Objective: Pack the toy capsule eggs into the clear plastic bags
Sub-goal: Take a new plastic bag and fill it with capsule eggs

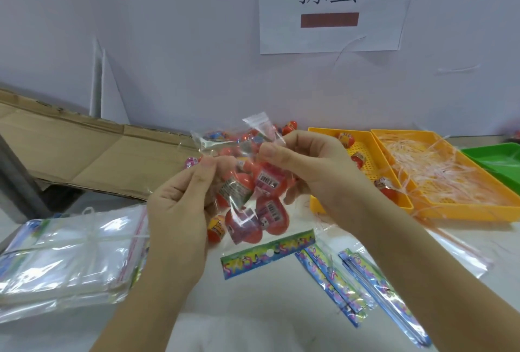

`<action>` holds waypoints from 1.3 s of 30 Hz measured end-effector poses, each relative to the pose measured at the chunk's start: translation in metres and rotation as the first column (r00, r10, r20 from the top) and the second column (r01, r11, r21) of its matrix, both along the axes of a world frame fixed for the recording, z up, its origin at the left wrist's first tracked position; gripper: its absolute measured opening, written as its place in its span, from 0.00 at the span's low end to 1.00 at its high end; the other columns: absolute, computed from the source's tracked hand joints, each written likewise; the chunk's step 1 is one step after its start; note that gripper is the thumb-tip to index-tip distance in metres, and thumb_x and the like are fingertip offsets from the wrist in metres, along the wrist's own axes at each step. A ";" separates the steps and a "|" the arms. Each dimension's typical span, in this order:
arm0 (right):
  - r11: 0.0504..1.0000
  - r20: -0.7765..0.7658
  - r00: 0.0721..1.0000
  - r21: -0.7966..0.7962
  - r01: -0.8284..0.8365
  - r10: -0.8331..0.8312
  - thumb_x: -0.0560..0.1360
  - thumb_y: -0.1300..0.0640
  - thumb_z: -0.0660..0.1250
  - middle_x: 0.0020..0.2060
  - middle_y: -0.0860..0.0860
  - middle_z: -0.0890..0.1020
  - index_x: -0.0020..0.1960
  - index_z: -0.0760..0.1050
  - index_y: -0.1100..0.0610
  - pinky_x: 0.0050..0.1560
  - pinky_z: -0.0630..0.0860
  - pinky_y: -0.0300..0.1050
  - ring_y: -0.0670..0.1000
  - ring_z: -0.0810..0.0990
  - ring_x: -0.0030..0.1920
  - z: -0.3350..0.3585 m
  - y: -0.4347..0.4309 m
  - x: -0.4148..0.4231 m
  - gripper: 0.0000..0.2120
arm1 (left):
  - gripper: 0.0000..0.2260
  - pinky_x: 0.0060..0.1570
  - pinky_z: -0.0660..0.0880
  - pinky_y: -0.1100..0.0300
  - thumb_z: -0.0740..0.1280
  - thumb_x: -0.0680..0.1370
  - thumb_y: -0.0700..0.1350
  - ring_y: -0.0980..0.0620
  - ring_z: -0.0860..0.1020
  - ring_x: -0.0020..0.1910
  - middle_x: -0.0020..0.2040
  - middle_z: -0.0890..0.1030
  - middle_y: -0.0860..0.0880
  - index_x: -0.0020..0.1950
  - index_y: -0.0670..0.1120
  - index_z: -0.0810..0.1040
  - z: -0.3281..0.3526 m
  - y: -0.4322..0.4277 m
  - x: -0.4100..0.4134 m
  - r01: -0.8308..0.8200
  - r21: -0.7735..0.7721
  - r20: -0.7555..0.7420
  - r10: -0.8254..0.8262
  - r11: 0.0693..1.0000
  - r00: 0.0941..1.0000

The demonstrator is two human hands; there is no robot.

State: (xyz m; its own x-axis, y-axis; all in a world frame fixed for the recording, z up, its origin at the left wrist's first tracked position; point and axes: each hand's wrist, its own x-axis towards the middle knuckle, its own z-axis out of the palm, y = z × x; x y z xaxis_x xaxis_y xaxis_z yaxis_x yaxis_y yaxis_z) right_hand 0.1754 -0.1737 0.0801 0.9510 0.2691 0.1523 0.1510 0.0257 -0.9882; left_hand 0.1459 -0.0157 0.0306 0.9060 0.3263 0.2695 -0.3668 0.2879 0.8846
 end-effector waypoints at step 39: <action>0.597 0.810 0.584 -0.444 0.668 -0.052 0.69 0.56 0.71 0.30 0.40 0.74 0.38 0.76 0.51 0.36 0.74 0.47 0.48 0.74 0.35 0.006 -0.040 0.014 0.04 | 0.12 0.35 0.69 0.78 0.64 0.78 0.40 0.67 0.78 0.34 0.37 0.81 0.69 0.50 0.58 0.80 -0.001 -0.004 -0.010 -0.385 0.559 0.334 0.226 0.734 0.915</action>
State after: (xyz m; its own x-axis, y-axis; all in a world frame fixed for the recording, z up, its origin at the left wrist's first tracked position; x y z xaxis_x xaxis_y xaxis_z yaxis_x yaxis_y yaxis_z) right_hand 0.1894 -0.2134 0.0866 0.6654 0.2331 0.7092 0.5602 -0.7838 -0.2679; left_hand 0.1362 -0.0195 0.0296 0.6711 0.2718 0.6897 -0.5520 -0.4379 0.7096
